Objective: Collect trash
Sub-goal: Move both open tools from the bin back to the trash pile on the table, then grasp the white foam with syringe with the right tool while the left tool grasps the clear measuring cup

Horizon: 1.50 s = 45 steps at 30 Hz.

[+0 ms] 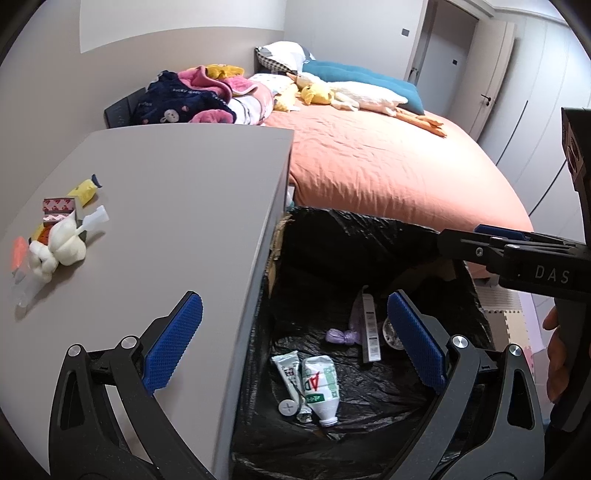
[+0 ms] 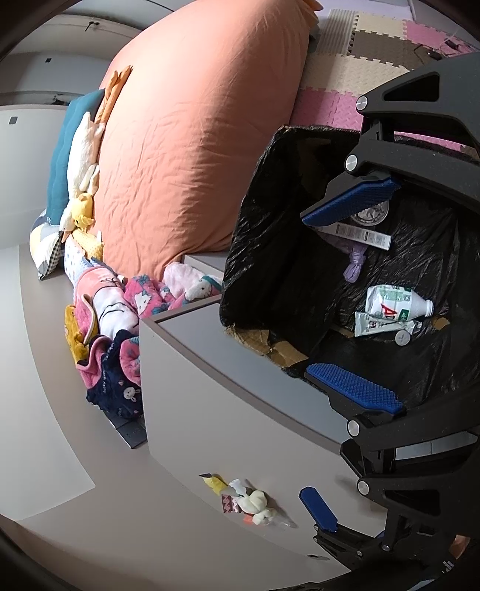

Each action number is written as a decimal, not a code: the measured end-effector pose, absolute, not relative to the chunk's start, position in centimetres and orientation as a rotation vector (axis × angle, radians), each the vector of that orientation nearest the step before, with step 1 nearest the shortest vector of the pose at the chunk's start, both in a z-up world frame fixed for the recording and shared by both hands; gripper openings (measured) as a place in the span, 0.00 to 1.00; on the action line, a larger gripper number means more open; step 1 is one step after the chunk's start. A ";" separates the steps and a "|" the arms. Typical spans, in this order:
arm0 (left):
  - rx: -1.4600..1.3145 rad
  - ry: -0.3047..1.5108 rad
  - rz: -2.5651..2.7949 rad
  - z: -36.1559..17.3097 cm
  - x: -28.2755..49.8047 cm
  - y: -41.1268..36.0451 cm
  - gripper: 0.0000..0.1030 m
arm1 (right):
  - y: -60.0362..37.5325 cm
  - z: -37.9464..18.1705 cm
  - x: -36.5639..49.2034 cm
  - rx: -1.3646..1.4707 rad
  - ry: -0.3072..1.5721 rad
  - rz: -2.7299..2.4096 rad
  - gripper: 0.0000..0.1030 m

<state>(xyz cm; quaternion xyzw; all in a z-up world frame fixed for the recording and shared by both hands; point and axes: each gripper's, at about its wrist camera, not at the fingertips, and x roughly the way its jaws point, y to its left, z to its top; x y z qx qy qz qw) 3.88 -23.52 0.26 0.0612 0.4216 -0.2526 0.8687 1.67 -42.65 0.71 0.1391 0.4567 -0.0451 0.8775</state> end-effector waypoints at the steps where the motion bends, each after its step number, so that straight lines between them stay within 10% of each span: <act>1: 0.126 0.881 -0.521 0.3 4.0 -23.2 0.94 | -42.5 0.7 1.9 0.290 0.950 -0.091 0.75; 45: 0.201 0.857 -0.228 -1.4 10.9 -2.4 0.94 | -21.1 0.0 15.2 0.309 0.987 0.309 0.75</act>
